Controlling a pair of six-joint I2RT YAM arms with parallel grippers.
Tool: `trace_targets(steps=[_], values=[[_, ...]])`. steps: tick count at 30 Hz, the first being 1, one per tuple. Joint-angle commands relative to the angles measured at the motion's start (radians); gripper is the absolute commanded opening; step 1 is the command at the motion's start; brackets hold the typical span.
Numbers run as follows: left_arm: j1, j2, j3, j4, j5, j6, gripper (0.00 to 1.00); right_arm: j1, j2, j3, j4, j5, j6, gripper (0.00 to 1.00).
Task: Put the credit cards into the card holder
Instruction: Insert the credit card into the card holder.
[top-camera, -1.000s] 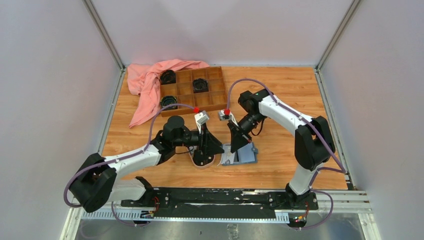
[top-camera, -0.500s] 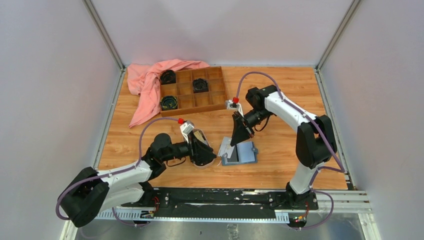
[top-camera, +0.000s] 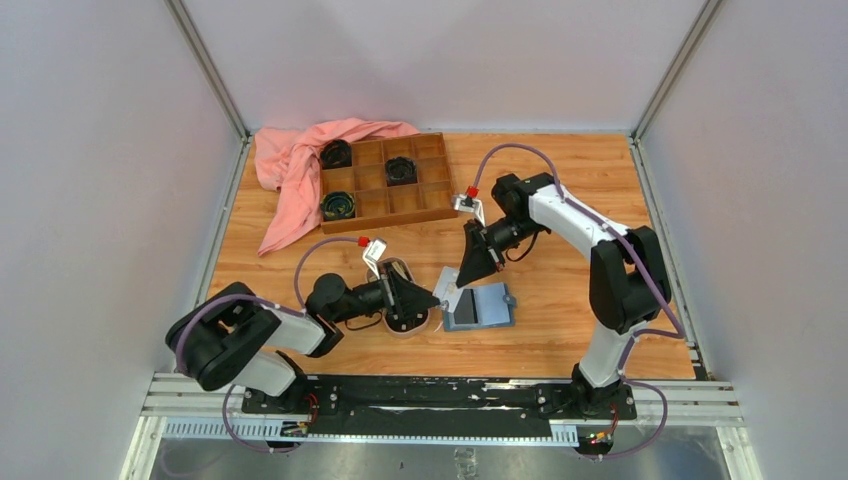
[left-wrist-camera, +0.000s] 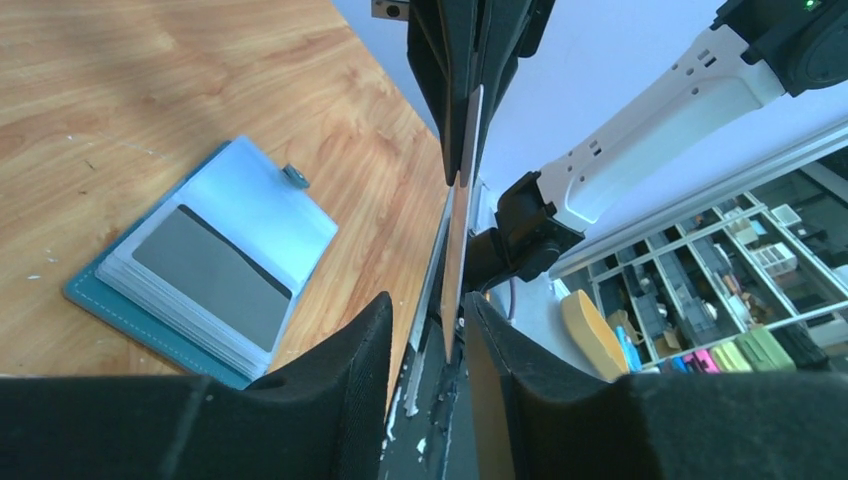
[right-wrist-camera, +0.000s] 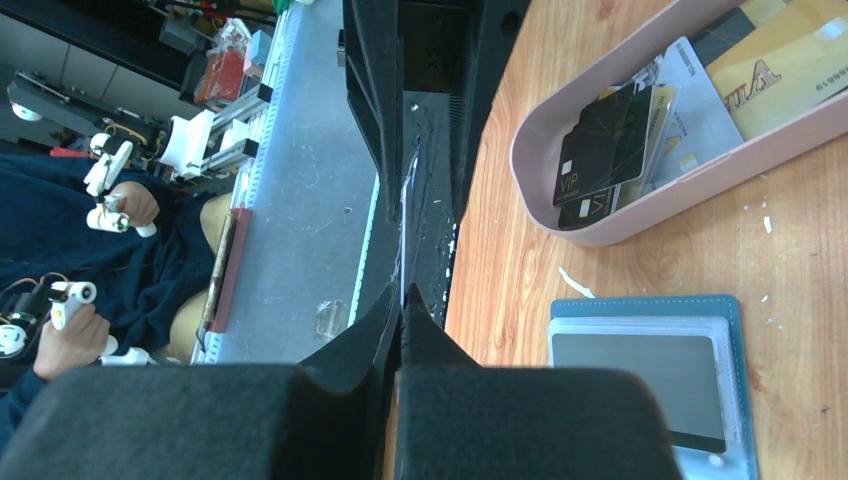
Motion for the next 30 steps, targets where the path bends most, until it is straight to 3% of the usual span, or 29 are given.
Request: trace_targets(steps=[1,6,8,10,14,17,21,25,30], values=[[-0.021,0.054,0.003,0.175,-0.009,-0.048,0.32,-0.023,0.01,-0.029,0.074,-0.038,0.102,0.0],[-0.023,0.048,0.012,0.166,-0.022,-0.045,0.2,-0.026,0.015,-0.048,0.135,-0.035,0.17,0.0],[-0.024,0.057,0.023,0.155,-0.017,-0.049,0.04,-0.026,0.021,-0.048,0.141,-0.036,0.18,0.0],[-0.024,0.066,0.021,0.156,-0.021,-0.057,0.0,-0.027,0.022,-0.046,0.143,-0.028,0.182,0.02],[-0.024,0.045,0.004,0.081,-0.04,-0.065,0.0,-0.055,-0.008,-0.037,0.144,0.068,0.168,0.45],[-0.024,-0.027,-0.004,-0.056,-0.049,-0.083,0.0,-0.125,-0.075,-0.034,0.149,0.179,0.151,0.56],[-0.048,-0.24,0.042,-0.49,-0.125,-0.038,0.0,-0.249,-0.159,-0.083,0.247,0.254,0.227,0.55],[-0.056,-0.395,0.118,-0.852,-0.186,-0.047,0.0,-0.289,-0.211,-0.174,0.38,0.3,0.347,0.48],[-0.059,-0.298,0.204,-0.92,-0.139,-0.116,0.0,-0.29,-0.174,-0.231,0.468,0.274,0.443,0.15]])
